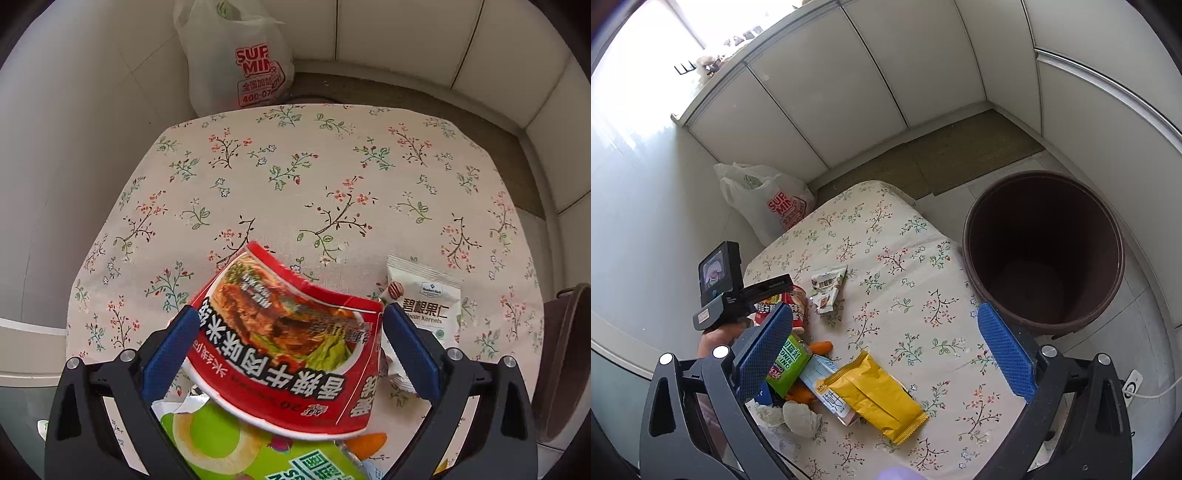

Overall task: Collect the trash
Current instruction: 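Reach the left gripper into the pile and grasp the green onion-ring bag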

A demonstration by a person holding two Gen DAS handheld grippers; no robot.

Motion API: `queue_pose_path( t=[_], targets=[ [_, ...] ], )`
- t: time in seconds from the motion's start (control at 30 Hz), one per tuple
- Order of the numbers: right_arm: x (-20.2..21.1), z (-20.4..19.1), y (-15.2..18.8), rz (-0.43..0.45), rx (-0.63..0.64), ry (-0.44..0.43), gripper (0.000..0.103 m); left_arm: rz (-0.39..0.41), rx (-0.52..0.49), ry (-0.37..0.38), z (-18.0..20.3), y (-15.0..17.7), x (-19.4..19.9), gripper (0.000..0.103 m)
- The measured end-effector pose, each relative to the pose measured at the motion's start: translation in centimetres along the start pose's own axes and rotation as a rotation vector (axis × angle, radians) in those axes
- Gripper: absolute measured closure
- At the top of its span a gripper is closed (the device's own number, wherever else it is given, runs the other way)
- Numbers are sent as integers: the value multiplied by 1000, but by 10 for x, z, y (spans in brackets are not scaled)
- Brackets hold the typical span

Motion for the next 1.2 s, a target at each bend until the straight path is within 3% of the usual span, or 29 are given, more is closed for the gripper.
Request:
queue_pose_path(
  t=[0.13, 0.27, 0.37, 0.5, 0.57, 0.6, 0.63, 0.7, 0.77, 0.83, 0.9, 1.03, 1.2],
  targets=[
    [0, 19, -6, -5, -46, 17, 7, -10, -39, -53, 3, -2, -7, 6],
    [0, 35, -11, -4, -111, 20, 7, -22, -111, -58, 7, 4, -6, 7],
    [-3, 36, -10, -13, -120, 18, 7, 8, -155, -58, 9, 9, 2, 15],
    [-5, 23, -3, -27, -64, 7, 7, 45, -184, -70, 12, 15, 18, 30],
    [-6, 18, 0, -33, -31, 9, 7, 70, -203, -62, 15, 19, 29, 43],
    [-8, 16, 2, -40, -17, 10, 7, 79, -207, -51, 18, 19, 34, 56],
    [-10, 14, 5, -48, -4, 12, 7, 75, -209, -39, 19, 22, 38, 63],
    [-13, 12, 9, -66, 16, 15, 7, 54, -198, -25, 20, 29, 42, 62],
    [-15, 11, 12, -75, 29, 17, 7, 60, -128, 30, 15, 38, 53, 51],
    [-16, 10, 14, -82, 40, 17, 7, 60, -55, 103, 7, 57, 65, 32],
    [-16, 8, 16, -89, 48, 13, 7, 16, -41, 98, -6, 85, 66, 27],
    [-15, 2, 20, -96, 62, -6, 7, 0, -152, 22, -21, 122, 66, 21],
    [-15, -5, 27, -104, 93, -10, 7, -28, -427, -119, -5, 154, 58, 18]
  ],
)
Point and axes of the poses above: each gripper's, at about its wrist camera, not at the fingertips, and x roughly against the way its jaws point, z to its right, y to its underside, the point moved 10 cm from there along -x, roughly the way its jaws point, and after that the axes turned 9 degrees about y, right-handed, at the moved point
